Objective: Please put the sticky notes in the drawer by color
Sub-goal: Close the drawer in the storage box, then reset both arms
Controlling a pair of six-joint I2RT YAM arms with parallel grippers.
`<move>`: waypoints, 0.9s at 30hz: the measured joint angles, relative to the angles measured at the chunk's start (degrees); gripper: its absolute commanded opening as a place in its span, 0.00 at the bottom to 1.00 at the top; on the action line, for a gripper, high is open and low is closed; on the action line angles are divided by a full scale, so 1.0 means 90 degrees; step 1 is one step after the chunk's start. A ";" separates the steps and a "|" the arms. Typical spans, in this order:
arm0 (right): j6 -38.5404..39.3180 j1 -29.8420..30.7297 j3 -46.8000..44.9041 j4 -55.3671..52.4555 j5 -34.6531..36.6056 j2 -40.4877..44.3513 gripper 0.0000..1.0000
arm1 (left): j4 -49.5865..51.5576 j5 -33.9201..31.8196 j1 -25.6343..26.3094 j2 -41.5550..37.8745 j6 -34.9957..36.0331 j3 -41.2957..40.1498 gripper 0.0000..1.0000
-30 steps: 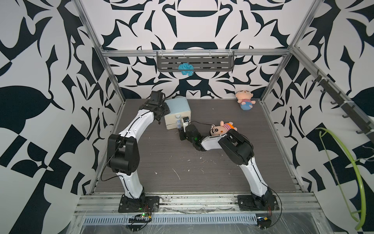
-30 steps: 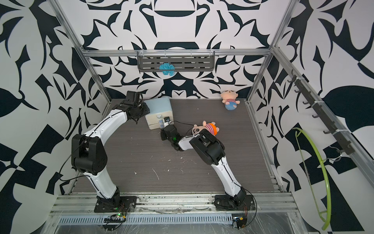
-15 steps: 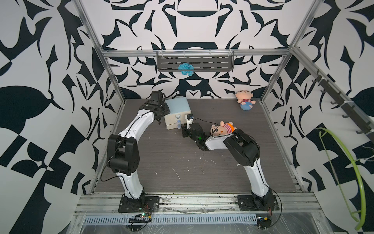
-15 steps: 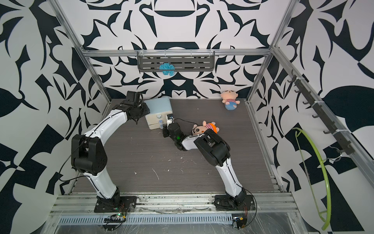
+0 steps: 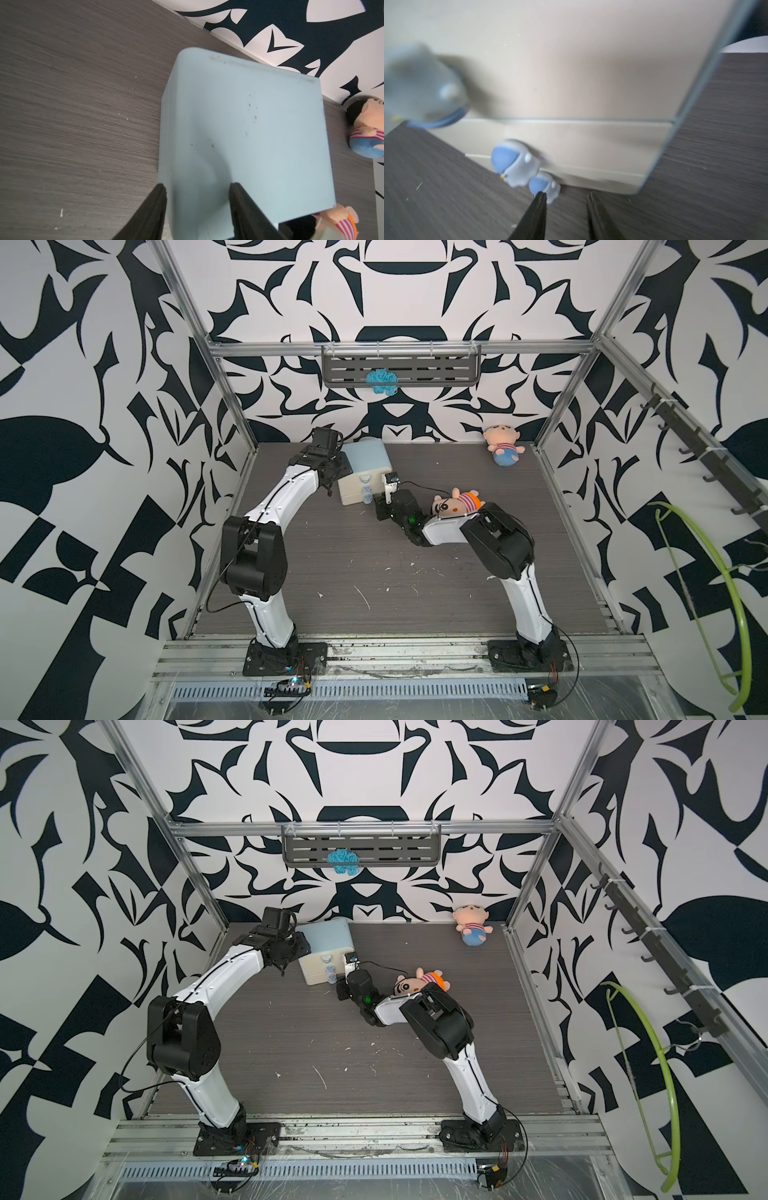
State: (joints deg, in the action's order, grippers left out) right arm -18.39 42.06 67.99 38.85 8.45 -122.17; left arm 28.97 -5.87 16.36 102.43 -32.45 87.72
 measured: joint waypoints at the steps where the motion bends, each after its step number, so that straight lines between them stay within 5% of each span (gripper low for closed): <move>1: 0.0022 0.0000 -0.0255 -0.0034 -0.0022 0.0257 0.63 | 0.0053 -0.0041 0.0019 -0.0029 0.0063 -0.0007 0.72; 7: 0.0449 -0.0073 -0.1588 -0.0466 -0.0153 0.2193 0.84 | -0.0114 -0.0228 0.0146 -0.0811 0.0593 -0.0653 1.00; 16: 0.1464 -0.0600 -0.3024 -0.1479 0.0680 0.4991 0.91 | -0.2356 -0.0495 0.0197 -0.3752 0.1887 -0.3580 0.99; 22: 0.2025 -0.1797 -0.3861 -0.1863 0.1285 0.6190 0.95 | -0.3587 -0.1365 0.0168 -0.4986 0.2633 -0.5821 0.99; 27: 0.2188 -0.2871 -0.5003 -0.1294 0.1489 0.6292 0.99 | -0.4816 -0.1710 -0.0158 -0.5637 0.3305 -0.7550 0.99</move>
State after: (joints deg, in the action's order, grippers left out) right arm 1.30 16.23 22.96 27.20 21.85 -65.54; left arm -14.37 -21.26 14.94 51.70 -2.70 19.77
